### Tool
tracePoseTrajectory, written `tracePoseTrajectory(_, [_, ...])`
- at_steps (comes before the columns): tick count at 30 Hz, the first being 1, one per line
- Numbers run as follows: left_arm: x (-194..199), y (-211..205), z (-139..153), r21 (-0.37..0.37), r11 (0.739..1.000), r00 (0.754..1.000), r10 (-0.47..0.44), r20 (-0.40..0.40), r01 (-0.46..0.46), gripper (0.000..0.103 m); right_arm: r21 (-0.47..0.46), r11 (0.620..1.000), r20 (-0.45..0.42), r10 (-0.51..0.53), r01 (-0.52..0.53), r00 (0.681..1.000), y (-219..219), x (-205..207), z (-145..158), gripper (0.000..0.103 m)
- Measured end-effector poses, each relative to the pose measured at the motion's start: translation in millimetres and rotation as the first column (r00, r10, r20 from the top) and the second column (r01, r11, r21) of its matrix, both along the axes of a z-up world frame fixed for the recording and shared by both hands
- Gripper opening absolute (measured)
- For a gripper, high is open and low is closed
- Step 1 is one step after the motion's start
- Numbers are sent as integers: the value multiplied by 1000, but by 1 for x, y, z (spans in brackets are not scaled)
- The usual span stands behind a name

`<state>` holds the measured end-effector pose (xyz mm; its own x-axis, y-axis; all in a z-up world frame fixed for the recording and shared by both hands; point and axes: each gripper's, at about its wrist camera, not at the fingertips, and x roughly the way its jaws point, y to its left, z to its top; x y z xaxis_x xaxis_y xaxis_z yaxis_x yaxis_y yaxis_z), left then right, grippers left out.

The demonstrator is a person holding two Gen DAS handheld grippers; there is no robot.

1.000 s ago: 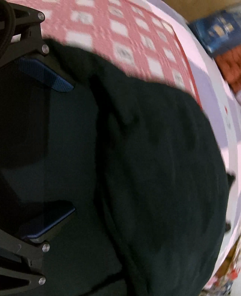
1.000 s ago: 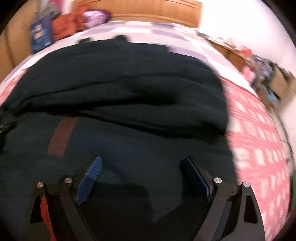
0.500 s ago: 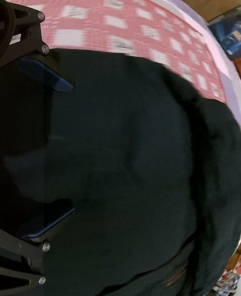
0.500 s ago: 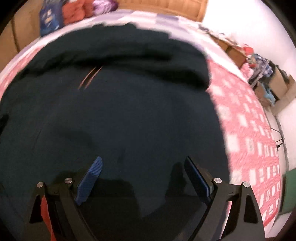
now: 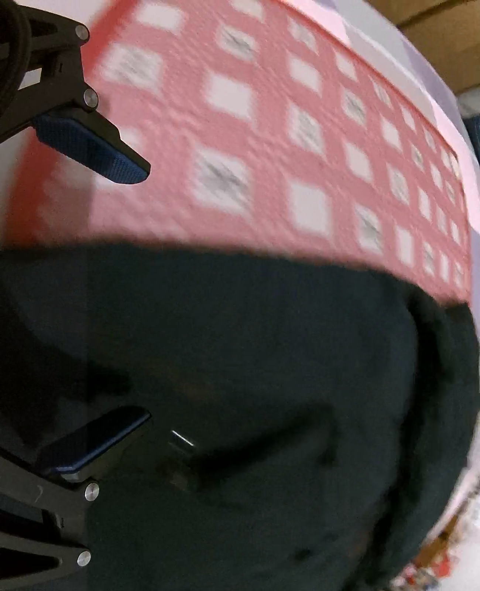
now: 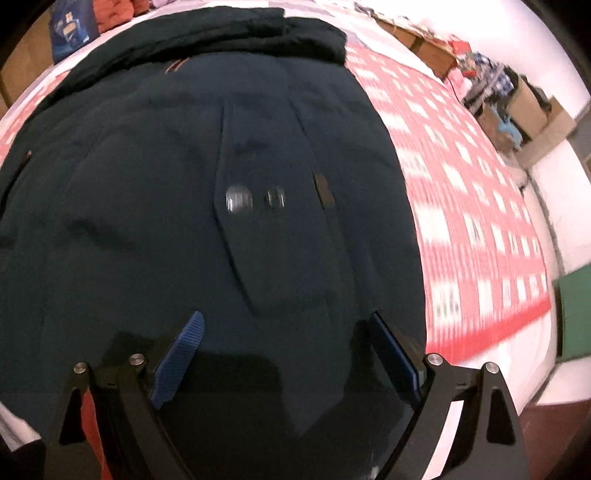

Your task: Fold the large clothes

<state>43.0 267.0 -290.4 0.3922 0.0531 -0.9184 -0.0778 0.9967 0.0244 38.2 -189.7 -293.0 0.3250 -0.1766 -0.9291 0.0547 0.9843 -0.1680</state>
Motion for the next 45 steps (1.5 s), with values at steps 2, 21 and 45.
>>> tracePoseTrajectory(2, [-19, 11, -7, 19, 1000, 999, 26, -35, -25, 100, 7, 999, 3, -34, 34, 999, -4, -19, 0, 92])
tracePoseTrajectory(21, [-159, 6, 26, 59, 993, 995, 100, -3, -100, 100, -47, 996, -1, -82, 82, 997, -51, -136, 30, 92])
tracePoseTrajectory(45, [-111, -2, 13, 182, 975, 987, 106, 124, -127, 97, -41, 994, 48, -103, 105, 994, -49, -143, 28, 92])
